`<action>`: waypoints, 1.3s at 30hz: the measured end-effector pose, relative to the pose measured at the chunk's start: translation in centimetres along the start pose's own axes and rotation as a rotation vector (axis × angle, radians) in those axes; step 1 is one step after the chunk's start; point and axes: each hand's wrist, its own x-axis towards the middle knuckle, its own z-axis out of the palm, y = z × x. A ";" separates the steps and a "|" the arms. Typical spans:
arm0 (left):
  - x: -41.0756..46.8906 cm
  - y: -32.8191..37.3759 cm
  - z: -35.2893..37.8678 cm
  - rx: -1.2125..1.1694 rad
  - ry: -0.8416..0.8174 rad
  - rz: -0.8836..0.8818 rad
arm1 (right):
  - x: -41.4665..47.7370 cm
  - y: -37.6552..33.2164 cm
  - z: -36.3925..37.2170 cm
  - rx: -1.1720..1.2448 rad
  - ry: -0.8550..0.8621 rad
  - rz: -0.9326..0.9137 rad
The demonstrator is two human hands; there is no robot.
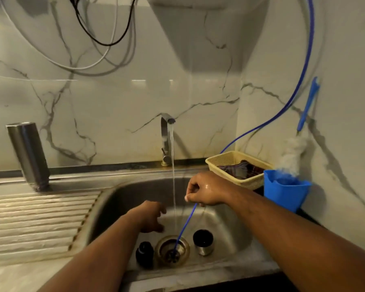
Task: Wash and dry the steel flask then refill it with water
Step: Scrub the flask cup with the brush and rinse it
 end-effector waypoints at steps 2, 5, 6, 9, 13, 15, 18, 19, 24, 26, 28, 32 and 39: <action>0.9 -1.8 1.1 0.076 -0.131 -0.050 | 1.6 0.4 2.2 0.023 -0.034 0.025; 1.9 -3.3 2.3 0.090 -0.235 -0.092 | 3.0 2.2 5.6 0.040 -0.026 0.041; 2.3 -3.4 2.6 0.086 -0.267 -0.099 | 3.2 2.8 6.1 0.020 -0.072 0.041; 3.2 -3.0 3.8 0.088 -0.366 -0.138 | 3.4 3.7 5.7 -0.003 -0.079 -0.002; 4.2 -2.5 4.9 0.130 -0.471 -0.197 | 3.1 3.9 5.3 0.117 -0.112 -0.028; 3.7 -2.3 4.9 0.149 -0.481 -0.218 | 3.0 3.9 5.7 0.105 -0.162 -0.020; 2.8 -2.1 4.1 0.095 -0.473 -0.268 | 3.1 4.1 5.6 0.128 -0.170 0.009; 2.7 -2.3 3.9 0.066 -0.473 -0.295 | 3.2 4.3 5.8 0.121 -0.184 0.031; 2.5 -3.8 3.3 0.141 -0.430 -0.278 | 2.8 4.9 7.1 -0.016 -0.335 0.173; 2.5 -3.8 3.3 0.131 -0.427 -0.272 | 2.7 4.8 7.7 -0.149 -0.379 0.204; 2.5 -3.7 3.3 0.120 -0.435 -0.255 | 2.9 4.7 8.4 -0.292 -0.432 0.206; 1.9 -3.2 2.0 0.011 -0.376 -0.182 | 2.9 4.2 9.2 -0.490 -0.499 0.171; 2.8 -4.6 1.0 -0.223 -0.153 -0.091 | 3.2 4.1 10.7 -0.584 -0.483 0.184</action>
